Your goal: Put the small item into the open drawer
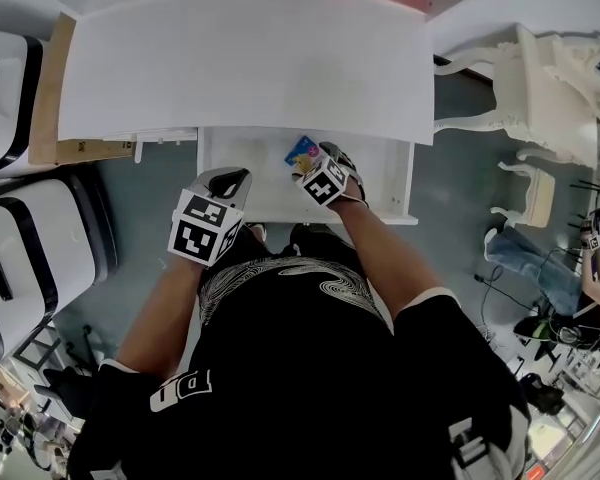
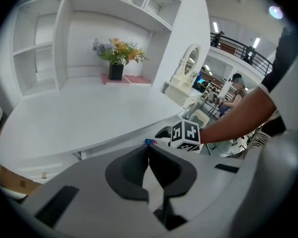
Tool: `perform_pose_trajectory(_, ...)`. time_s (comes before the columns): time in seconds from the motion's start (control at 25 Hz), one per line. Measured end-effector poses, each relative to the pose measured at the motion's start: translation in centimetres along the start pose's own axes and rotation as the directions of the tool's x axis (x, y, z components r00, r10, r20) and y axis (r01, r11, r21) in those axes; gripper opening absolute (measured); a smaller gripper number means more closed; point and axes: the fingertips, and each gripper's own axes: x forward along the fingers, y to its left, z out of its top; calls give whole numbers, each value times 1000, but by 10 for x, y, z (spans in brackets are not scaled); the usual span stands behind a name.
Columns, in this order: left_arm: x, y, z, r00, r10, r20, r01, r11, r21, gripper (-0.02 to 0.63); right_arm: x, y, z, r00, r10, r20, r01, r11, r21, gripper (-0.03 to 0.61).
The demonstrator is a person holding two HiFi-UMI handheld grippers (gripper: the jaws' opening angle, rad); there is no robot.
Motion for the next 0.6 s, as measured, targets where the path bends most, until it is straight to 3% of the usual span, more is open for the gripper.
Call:
perform_pose_trajectory(0.32, -8, -5, 16, 997, -67, 35, 65, 996, 63, 15, -64, 7, 30, 984, -52, 171, 30, 991, 128, 422)
perform_pose_trajectory(0.44, -15, -8, 24, 994, -95, 49, 90, 991, 95, 15, -98, 4, 42, 960, -110, 257, 43, 967, 251, 314)
perform_pose_trajectory(0.6, -23, -14, 31, 988, -137, 64, 128, 984, 126, 15, -142, -4, 55, 917, -193, 349, 16, 892, 451, 172)
